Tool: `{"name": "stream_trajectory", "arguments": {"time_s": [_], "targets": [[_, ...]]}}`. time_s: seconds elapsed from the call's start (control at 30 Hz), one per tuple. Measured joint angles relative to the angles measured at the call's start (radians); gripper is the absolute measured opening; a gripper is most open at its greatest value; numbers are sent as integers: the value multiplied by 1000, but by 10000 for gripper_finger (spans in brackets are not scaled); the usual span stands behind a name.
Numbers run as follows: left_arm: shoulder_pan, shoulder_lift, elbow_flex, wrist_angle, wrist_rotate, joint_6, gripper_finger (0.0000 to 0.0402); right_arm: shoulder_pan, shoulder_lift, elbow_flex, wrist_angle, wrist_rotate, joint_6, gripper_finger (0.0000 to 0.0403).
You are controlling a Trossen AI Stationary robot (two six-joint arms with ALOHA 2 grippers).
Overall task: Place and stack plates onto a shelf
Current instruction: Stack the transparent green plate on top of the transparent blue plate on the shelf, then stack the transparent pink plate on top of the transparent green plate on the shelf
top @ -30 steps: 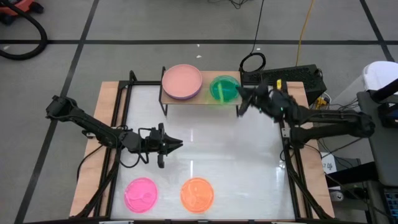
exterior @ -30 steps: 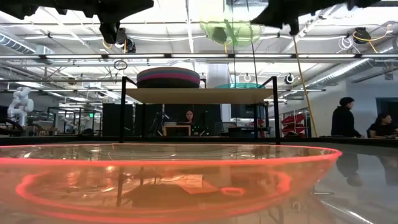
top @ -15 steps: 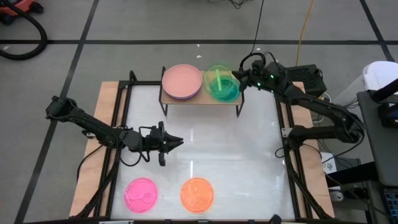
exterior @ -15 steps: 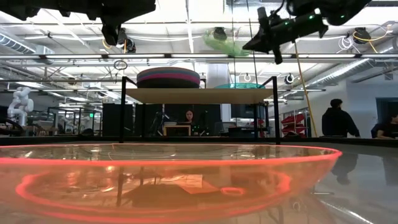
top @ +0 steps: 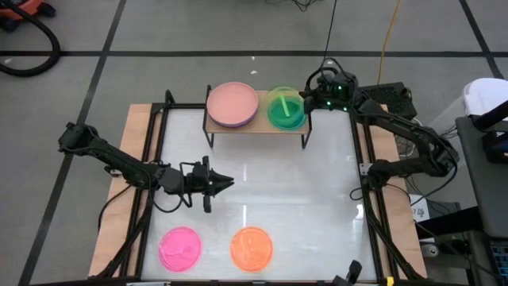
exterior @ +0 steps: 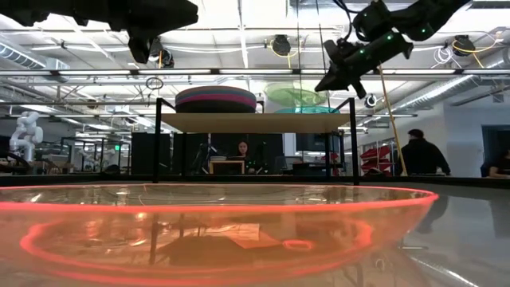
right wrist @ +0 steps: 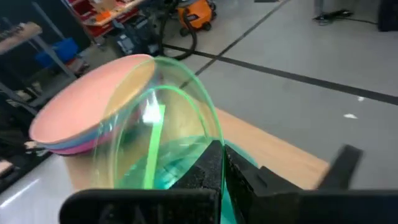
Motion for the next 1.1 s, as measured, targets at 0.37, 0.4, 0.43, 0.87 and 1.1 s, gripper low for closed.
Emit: {"name": "stream_trajectory", "arguments": {"time_s": [0.37,0.4,0.43,0.87,1.1], "targets": [[3,0,0,-1,0,-1,62,-19,-3,0,-138,58,-130,6],[3,0,0,-1,0,-2,62,-19,-3,0,-139,58,-134,10],[3,0,0,-1,0,-2,62,-19,-3,0,-138,58,-137,14],[3,0,0,0,0,-9,62,-17,-15,0,-86,5,-107,87],[3,0,0,0,0,-4,62,37,-115,0,118,-168,-7,90]]}}
